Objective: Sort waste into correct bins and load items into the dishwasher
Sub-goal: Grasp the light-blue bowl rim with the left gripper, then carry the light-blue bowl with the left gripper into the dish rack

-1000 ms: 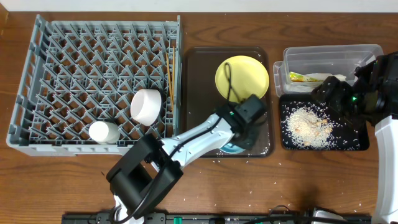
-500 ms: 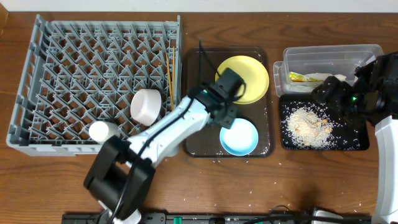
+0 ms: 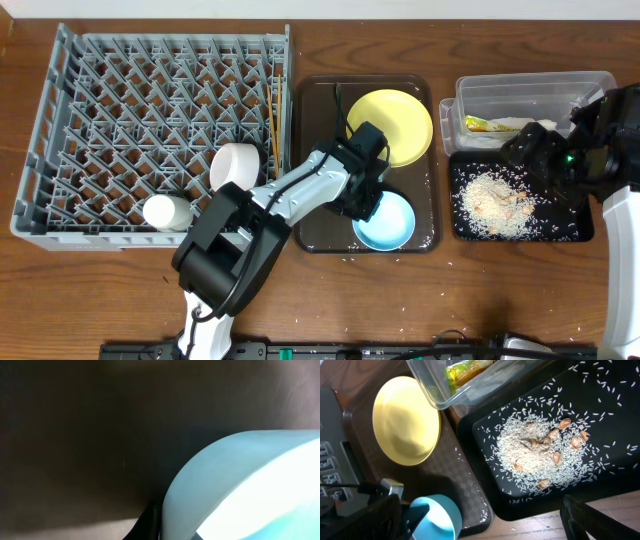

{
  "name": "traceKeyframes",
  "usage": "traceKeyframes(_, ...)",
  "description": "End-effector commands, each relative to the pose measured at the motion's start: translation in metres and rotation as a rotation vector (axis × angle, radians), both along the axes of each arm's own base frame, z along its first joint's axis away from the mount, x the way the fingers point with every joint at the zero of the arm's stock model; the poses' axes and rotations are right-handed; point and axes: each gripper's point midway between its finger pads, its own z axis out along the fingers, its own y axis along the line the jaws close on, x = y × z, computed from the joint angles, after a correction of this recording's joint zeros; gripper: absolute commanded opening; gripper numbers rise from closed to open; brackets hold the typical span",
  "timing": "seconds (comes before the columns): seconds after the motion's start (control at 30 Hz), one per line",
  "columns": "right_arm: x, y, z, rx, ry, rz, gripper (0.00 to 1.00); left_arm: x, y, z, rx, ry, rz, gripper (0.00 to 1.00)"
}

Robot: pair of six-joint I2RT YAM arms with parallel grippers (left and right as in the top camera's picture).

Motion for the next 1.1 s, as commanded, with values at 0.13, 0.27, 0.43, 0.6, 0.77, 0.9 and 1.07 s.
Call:
traceKeyframes(0.13, 0.000, 0.000, 0.003, 0.003, -0.010, 0.004, 0.99, 0.040, 0.017, 0.089, -0.038, -0.160, 0.089, 0.07)
traceKeyframes(0.27, 0.000, 0.000, 0.003, 0.003, -0.010, 0.004, 0.99, 0.075, 0.083, 0.148, 0.115, -0.415, 0.255, 0.07)
traceKeyframes(0.43, 0.000, 0.000, 0.003, 0.003, -0.010, 0.004, 0.99, 0.093, 0.241, 0.242, 0.752, -0.815, 0.435, 0.07)
traceKeyframes(0.6, 0.000, 0.000, 0.003, 0.003, -0.010, 0.004, 0.99, 0.088, 0.327, 0.284, 1.244, -0.858, 0.475, 0.07)
traceKeyframes(0.77, 0.000, 0.000, 0.003, 0.003, -0.010, 0.004, 0.99, 0.073, 0.381, 0.265, 1.296, -0.769, 0.646, 0.07)
traceKeyframes(0.9, 0.000, 0.000, 0.003, 0.003, -0.010, 0.004, 0.99, 0.064, 0.417, 0.242, 1.329, -0.742, 0.787, 0.07)
traceKeyframes(1.07, 0.000, 0.000, 0.003, 0.003, -0.010, 0.004, 0.99, 0.070, 0.437, 0.213, 1.361, -0.747, 0.817, 0.07)
